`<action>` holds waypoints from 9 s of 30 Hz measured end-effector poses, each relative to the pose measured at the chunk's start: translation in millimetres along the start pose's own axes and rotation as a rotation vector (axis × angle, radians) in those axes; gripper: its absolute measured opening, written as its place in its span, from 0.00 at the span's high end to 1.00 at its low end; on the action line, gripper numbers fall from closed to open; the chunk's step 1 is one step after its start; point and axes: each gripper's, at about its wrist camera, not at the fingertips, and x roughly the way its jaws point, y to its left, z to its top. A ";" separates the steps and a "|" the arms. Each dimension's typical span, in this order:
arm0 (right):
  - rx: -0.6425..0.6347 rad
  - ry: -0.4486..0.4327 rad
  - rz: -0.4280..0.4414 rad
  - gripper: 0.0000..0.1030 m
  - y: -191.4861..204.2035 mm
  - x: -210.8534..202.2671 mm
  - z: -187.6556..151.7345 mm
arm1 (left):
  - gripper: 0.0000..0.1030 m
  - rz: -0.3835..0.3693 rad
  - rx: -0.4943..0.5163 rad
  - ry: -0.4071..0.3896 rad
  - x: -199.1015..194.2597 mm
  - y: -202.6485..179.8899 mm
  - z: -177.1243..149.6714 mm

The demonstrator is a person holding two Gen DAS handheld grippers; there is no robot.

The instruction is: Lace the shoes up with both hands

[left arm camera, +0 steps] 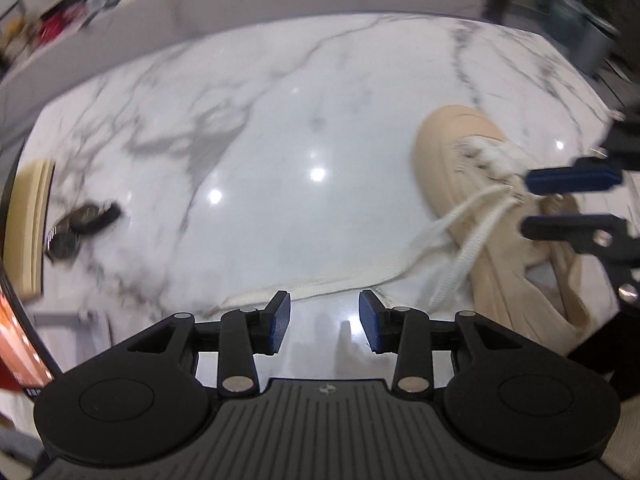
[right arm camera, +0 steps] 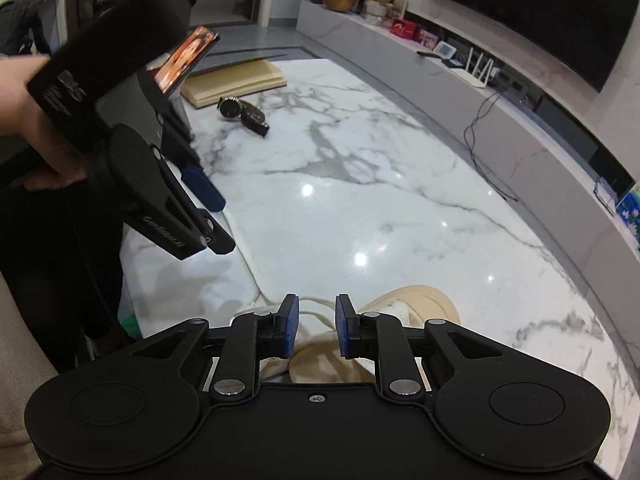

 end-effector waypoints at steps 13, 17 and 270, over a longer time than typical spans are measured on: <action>0.220 0.076 -0.108 0.77 -22.3 -25.6 -49.2 | 0.58 0.110 -0.090 0.095 27.8 17.9 19.8; 0.390 0.072 -0.048 0.77 -24.6 -14.0 -68.9 | 0.58 0.120 -0.122 0.115 32.4 25.1 21.1; 0.203 -0.012 -0.193 0.92 -3.8 -8.5 -55.9 | 0.99 -0.157 0.494 -0.319 -40.3 -91.0 31.2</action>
